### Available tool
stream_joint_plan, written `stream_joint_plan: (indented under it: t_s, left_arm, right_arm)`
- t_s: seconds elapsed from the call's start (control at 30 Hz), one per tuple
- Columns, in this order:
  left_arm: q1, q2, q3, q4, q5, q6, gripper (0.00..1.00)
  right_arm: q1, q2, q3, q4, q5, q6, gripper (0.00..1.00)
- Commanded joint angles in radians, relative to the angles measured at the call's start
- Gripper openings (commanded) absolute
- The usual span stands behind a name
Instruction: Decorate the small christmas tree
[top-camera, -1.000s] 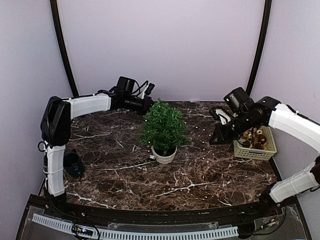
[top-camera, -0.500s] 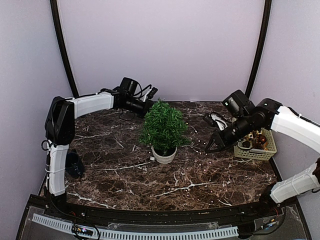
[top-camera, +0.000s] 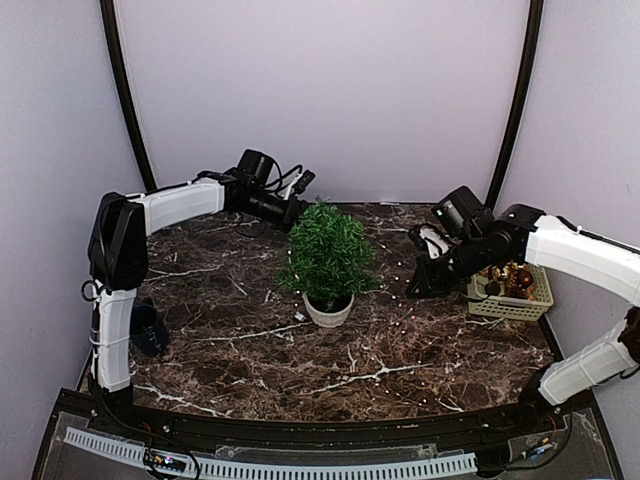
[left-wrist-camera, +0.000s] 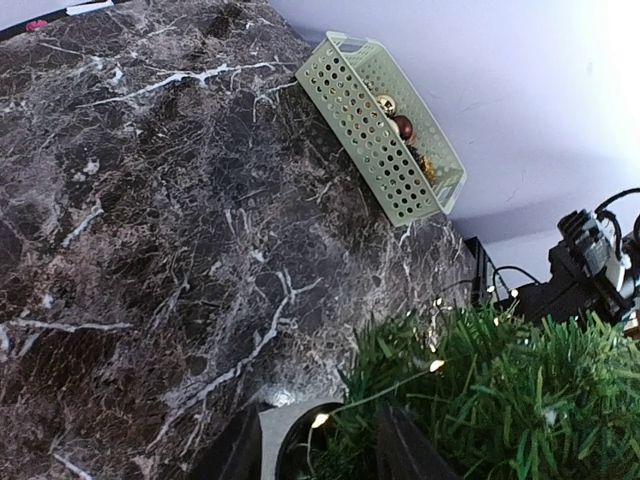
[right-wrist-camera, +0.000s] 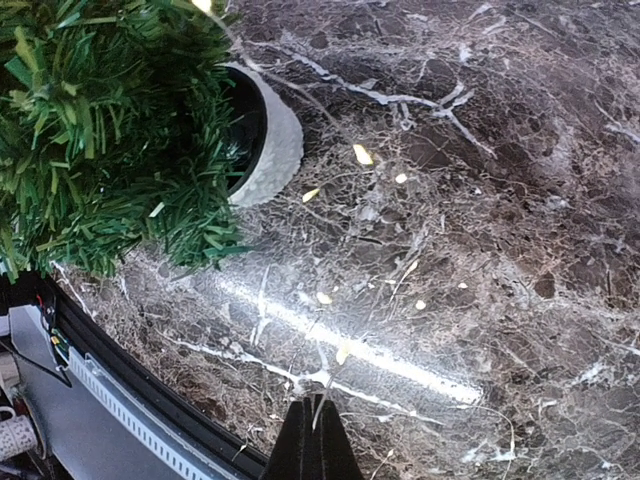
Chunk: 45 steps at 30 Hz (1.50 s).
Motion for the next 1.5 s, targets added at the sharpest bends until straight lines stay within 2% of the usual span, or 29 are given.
stream_joint_plan:
  t_s: [0.0, 0.2, 0.37, 0.47, 0.6, 0.77, 1.0, 1.17, 1.23, 1.37, 1.47]
  left_arm:
    - [0.022, -0.136, -0.013, -0.021, -0.011, 0.039, 0.50]
    - [0.039, -0.234, -0.075, 0.009, -0.038, 0.044, 0.73]
    - [0.053, -0.328, -0.144, 0.026, -0.146, 0.057, 0.85]
    - [0.052, -0.417, -0.226, 0.077, -0.197, 0.072, 0.88]
    - [0.035, -0.512, -0.321, 0.177, -0.158, 0.079, 0.88]
    - [-0.051, -0.578, -0.340, 0.148, -0.234, 0.165, 0.88]
    - [-0.122, -0.574, -0.341, 0.159, -0.295, 0.171, 0.92]
    - [-0.143, -0.515, -0.303, 0.152, -0.318, 0.162, 0.91]
    - [-0.146, -0.502, -0.301, 0.166, -0.305, 0.153, 0.87]
    - [-0.150, -0.482, -0.300, 0.200, -0.261, 0.126, 0.69]
    - [-0.153, -0.464, -0.299, 0.216, -0.230, 0.109, 0.61]
  right_arm:
    - [0.002, -0.024, 0.016, 0.012, 0.099, 0.042, 0.00]
    - [-0.019, -0.073, 0.045, 0.022, 0.202, 0.077, 0.00]
    - [-0.042, -0.120, 0.060, 0.043, 0.312, 0.090, 0.00]
    - [-0.066, -0.125, 0.053, 0.064, 0.351, 0.089, 0.00]
    - [-0.097, -0.118, 0.032, 0.100, 0.394, 0.081, 0.00]
    - [-0.150, -0.100, -0.024, 0.148, 0.416, 0.071, 0.00]
    - [-0.186, -0.097, -0.056, 0.164, 0.446, 0.060, 0.00]
    - [-0.199, -0.115, -0.055, 0.163, 0.450, 0.059, 0.00]
    - [-0.203, -0.121, -0.056, 0.162, 0.454, 0.059, 0.00]
    - [-0.210, -0.131, -0.059, 0.161, 0.467, 0.061, 0.00]
    - [-0.217, -0.133, -0.054, 0.160, 0.476, 0.056, 0.00]
